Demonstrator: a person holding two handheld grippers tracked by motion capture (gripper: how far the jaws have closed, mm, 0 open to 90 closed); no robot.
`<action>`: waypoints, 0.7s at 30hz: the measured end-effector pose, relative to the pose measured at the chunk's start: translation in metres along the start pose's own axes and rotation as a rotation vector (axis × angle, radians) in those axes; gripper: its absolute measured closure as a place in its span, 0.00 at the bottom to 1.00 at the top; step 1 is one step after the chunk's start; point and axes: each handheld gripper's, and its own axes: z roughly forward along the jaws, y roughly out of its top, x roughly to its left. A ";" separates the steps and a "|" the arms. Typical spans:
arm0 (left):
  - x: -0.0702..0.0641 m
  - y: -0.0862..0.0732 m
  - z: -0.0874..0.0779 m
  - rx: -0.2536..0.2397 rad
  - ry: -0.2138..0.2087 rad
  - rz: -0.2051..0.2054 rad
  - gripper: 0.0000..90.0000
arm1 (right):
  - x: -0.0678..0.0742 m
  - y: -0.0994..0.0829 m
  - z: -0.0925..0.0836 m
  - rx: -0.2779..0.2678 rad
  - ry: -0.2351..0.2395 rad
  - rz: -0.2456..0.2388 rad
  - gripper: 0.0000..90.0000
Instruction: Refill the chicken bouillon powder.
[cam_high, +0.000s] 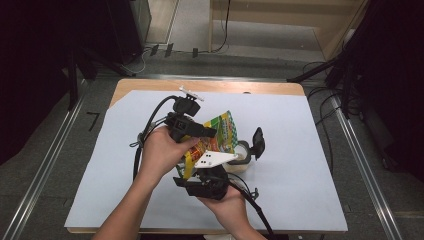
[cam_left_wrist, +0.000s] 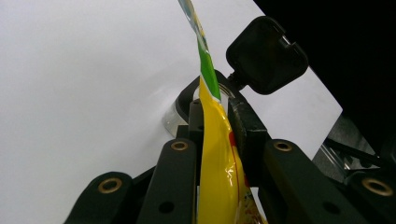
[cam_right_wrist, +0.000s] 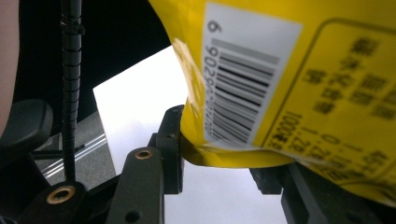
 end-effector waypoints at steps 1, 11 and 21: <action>0.000 0.000 0.000 -0.001 0.000 -0.001 0.90 | 0.000 0.000 0.000 0.000 0.002 0.000 0.70; 0.000 0.000 0.001 0.004 0.005 0.008 0.89 | -0.001 0.000 0.000 0.008 0.000 -0.004 0.70; -0.001 0.001 0.003 -0.006 0.010 0.010 0.89 | -0.004 0.000 0.000 0.014 -0.007 -0.011 0.70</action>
